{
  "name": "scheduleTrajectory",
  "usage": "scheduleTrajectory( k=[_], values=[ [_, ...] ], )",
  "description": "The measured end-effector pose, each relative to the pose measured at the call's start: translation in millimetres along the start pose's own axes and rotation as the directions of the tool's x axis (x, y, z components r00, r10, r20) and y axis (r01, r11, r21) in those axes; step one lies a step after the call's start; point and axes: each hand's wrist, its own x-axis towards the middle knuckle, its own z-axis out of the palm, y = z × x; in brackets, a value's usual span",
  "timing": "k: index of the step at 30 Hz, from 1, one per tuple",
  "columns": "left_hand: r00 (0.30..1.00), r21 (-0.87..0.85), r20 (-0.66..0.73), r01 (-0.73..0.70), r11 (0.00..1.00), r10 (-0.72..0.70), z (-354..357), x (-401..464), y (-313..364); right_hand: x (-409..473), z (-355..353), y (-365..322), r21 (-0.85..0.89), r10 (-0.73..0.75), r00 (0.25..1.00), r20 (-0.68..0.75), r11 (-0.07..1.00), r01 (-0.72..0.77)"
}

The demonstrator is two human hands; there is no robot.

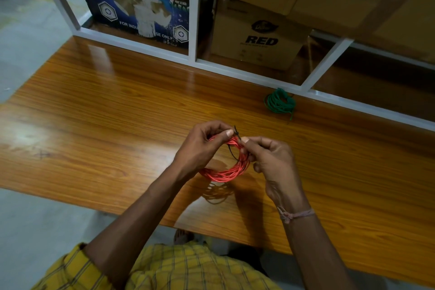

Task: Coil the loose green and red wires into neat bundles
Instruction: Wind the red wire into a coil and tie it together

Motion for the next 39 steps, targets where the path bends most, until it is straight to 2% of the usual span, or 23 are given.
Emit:
scheduleTrajectory(
  k=[4, 10, 15, 18, 21, 25, 31, 34, 39],
  values=[
    [1.000, 0.032, 0.003, 0.020, 0.999, -0.020, -2, 1, -1, -2, -3, 0, -0.049, 0.000, 1.000, 0.004, 0.999, 0.001],
    [0.998, 0.097, 0.057, 0.010, 0.995, -0.015, -4, 2, -5, -5, 1, 0, -0.004, -0.037, 0.998, -0.050, 0.999, 0.036],
    [0.996, 0.119, 0.082, 0.028, 0.992, -0.038, -8, 2, -3, 3, -10, -1, -0.269, -0.229, 0.973, -0.040, 0.940, 0.211],
    [0.991, 0.134, 0.130, 0.026, 0.991, -0.044, -10, 1, -2, 15, -17, -12, -0.381, -0.341, 0.935, 0.102, 0.854, 0.353],
    [0.985, 0.133, 0.166, 0.017, 0.991, -0.040, -12, 1, -1, 24, -18, -23, -0.442, -0.364, 0.895, 0.258, 0.779, 0.444],
    [0.982, 0.105, 0.186, 0.018, 0.994, -0.037, -14, -1, -3, 29, -14, -23, -0.536, -0.395, 0.861, 0.321, 0.674, 0.509],
    [0.971, 0.065, 0.228, 0.058, 0.996, -0.071, -19, -2, -1, 34, -16, -17, -0.556, -0.416, 0.826, 0.381, 0.611, 0.564],
    [0.962, 0.076, 0.236, 0.125, 0.989, -0.140, -19, -4, 3, 32, -15, -14, -0.514, -0.396, 0.857, 0.330, 0.686, 0.515],
    [0.971, 0.031, 0.227, 0.071, 0.997, -0.076, -17, -5, -1, 25, -14, -10, -0.358, -0.225, 0.937, 0.266, 0.880, 0.312]
  ],
)
